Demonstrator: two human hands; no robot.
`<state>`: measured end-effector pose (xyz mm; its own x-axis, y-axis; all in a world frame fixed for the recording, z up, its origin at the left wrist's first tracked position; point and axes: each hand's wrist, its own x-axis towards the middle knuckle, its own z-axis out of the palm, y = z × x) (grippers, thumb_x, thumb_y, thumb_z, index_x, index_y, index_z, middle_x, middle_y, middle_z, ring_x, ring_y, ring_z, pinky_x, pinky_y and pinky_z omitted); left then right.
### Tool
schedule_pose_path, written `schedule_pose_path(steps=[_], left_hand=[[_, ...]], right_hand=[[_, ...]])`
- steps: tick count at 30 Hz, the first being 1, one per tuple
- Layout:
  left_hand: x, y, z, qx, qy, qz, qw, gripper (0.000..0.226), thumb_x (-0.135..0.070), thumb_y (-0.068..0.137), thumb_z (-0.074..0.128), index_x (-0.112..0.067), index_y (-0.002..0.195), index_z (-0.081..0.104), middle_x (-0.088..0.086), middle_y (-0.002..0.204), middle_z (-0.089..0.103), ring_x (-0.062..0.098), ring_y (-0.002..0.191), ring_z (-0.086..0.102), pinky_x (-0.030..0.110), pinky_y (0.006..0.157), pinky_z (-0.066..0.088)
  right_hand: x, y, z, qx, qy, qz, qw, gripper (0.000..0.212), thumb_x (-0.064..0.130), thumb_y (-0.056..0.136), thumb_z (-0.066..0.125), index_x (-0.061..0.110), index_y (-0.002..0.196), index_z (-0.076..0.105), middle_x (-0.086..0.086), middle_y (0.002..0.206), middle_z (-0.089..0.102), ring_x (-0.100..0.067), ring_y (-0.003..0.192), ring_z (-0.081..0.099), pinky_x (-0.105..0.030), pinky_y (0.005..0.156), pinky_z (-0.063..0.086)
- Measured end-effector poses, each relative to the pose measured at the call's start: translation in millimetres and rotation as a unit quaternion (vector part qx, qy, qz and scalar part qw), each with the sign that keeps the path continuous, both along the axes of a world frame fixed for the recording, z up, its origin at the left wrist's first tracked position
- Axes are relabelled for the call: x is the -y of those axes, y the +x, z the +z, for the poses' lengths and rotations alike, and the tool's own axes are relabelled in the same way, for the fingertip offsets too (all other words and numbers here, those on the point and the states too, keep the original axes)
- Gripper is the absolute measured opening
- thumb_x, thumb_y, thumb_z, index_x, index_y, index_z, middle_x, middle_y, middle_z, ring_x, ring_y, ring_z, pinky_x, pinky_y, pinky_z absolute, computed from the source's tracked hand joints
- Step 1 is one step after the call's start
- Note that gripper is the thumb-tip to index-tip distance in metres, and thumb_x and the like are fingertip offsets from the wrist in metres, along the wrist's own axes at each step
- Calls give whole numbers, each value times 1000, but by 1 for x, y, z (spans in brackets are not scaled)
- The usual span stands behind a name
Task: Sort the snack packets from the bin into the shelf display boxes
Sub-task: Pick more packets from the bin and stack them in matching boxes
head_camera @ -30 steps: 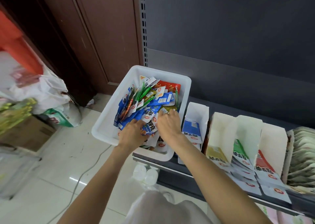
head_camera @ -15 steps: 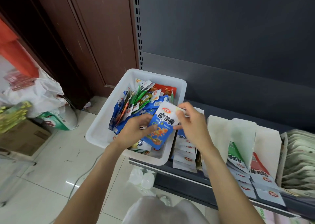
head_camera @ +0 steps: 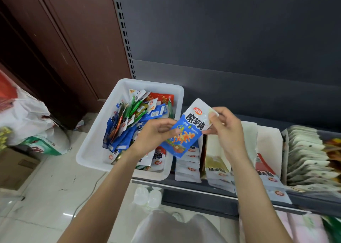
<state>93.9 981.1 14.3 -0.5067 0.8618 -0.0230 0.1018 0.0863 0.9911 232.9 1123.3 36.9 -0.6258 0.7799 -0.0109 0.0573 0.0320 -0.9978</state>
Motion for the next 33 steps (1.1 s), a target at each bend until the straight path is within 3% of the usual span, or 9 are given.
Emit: schedule_pose_path(steps=[6,11,13,16,19,22,27,29,33], left_hand=[[-42,5,-28,-289,-35,50,955,13,-16,81,73,-9,91,74,2,89,71,2,73,58,21,70,48],[-41,-2,-51,-438,-46,59,896,11,-10,74,78,-11,84,76,3,90,72,23,85,63,44,88,50],[-33,-6,-56,-447,-59,52,891,16,-13,74,78,-17,89,76,-1,93,71,21,89,61,41,84,51],[-16,-6,-56,-463,-72,75,880,19,-30,80,71,-23,98,73,-3,97,70,21,95,60,42,85,50],[10,-8,-59,-467,-90,158,865,27,-41,86,55,-23,99,69,-4,92,69,19,91,61,39,83,47],[44,-23,-75,-481,-139,233,834,15,-31,83,65,-21,94,67,-5,86,68,22,85,62,37,78,46],[73,-42,-82,-432,-283,247,820,28,-28,78,74,-25,105,68,0,106,67,28,103,56,42,89,42],[73,-46,-81,-417,-324,236,816,35,-36,81,69,-27,115,64,0,117,62,25,111,50,39,93,39],[73,-50,-84,-398,-353,208,821,46,-42,84,65,-28,127,55,-1,129,56,23,120,45,38,102,39]], right_hand=[[-10,24,-8,44,224,-26,973,13,19,98,51,27,90,57,16,76,64,-1,75,66,-40,66,57],[-2,22,-36,116,343,21,932,9,15,95,54,14,97,63,6,80,66,-7,68,62,-7,57,41],[1,20,-50,176,387,70,903,10,14,92,59,14,98,68,2,87,71,-10,73,64,-7,67,42],[1,17,-67,270,462,116,837,16,15,87,66,17,101,73,1,103,71,-16,99,62,-30,84,53],[6,11,-65,286,458,171,824,28,19,89,63,16,117,67,3,121,63,-15,122,46,-29,99,41],[22,-9,-53,215,458,209,837,30,22,91,59,18,121,64,6,121,61,-14,121,44,-24,101,34],[59,-75,-59,161,483,243,825,21,15,90,60,14,110,67,-2,105,69,-19,99,58,-28,85,43],[68,-103,-68,204,527,251,786,27,6,90,56,10,115,63,-8,110,66,-24,103,56,-31,87,44],[71,-141,-82,297,647,274,647,38,3,87,58,8,125,55,-12,121,55,-29,112,44,-38,95,39]])
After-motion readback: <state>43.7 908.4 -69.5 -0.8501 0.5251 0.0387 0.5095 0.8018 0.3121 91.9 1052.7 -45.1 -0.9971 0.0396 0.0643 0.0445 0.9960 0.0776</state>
